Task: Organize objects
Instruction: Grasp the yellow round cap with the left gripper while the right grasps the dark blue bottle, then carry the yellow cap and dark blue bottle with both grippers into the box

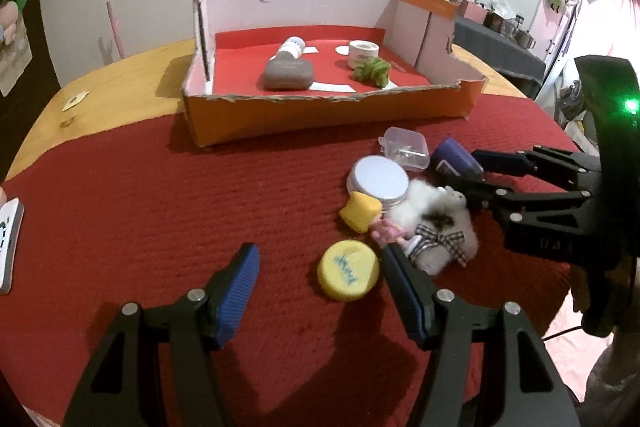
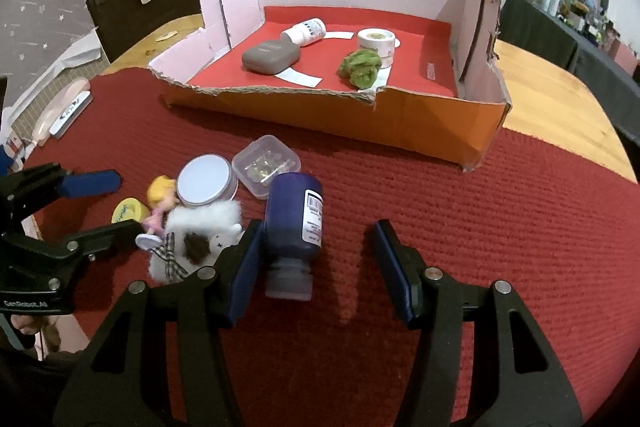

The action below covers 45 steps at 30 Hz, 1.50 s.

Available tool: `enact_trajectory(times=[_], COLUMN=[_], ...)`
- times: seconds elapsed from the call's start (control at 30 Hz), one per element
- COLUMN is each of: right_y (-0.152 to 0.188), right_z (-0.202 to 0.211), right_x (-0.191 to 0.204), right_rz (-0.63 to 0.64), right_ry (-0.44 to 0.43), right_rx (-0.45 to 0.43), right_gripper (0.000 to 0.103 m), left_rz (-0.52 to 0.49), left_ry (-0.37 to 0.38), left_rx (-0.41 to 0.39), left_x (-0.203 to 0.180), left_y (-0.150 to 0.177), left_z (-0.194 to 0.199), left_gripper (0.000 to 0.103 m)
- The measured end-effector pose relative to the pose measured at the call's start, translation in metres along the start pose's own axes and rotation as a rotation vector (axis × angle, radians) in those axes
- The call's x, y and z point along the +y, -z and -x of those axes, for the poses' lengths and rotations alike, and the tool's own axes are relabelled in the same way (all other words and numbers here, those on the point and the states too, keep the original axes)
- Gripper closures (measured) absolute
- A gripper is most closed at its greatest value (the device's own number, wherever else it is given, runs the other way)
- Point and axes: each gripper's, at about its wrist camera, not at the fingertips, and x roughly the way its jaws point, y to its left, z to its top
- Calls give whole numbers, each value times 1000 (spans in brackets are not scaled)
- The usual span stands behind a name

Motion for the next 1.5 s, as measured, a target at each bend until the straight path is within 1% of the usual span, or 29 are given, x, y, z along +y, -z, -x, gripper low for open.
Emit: enact_trajectory(times=[0.07,0.17,0.2,0.23,0.43,0.73,0.83,1.0,1.1,1.33,1.5], right_y=[1,0,-1,-1,0,-2,-9,-28,-35,-35,-38], right_z=[0,0,0,0,4,13,27,58,66,54,55], right_x=[0,-3,-3,-3,-5,-3,-2,2,3,-1,-1], right_rz=[4,-12,-18,-21,-47,-62,-64,-39,-31,-51,-44], right_ry=[15,11,7,2,-20,-61,-81,-76,-74,-93,-91], right_rx=[-5,-10,-11,-12,-19,-36,-70,-156,-179,-151,-158], right_gripper=[60,72,74,75,76,76,76,76,76,76,76], left_rz=[-13,-7,-6,-8,5,37,20,10,15,15,12], left_ry=[-9,-4,-12,-17,-14,34,23,24,32,48,50], left_rx=[-8,-15,-17,-19,-27,-22,-47,-106,-121,-120,-123], left_x=[-3,-4,-4,-4,-1,6,5,5,5,5,5], left_y=[0,0,0,-1,0,-7,-16,-36,-45,-53,-58], left_z=[-1,-1,-1,-1,2,4,10,22,23,21,20], left_gripper=[38,50,60,73,72,73,72,72,72,72,73])
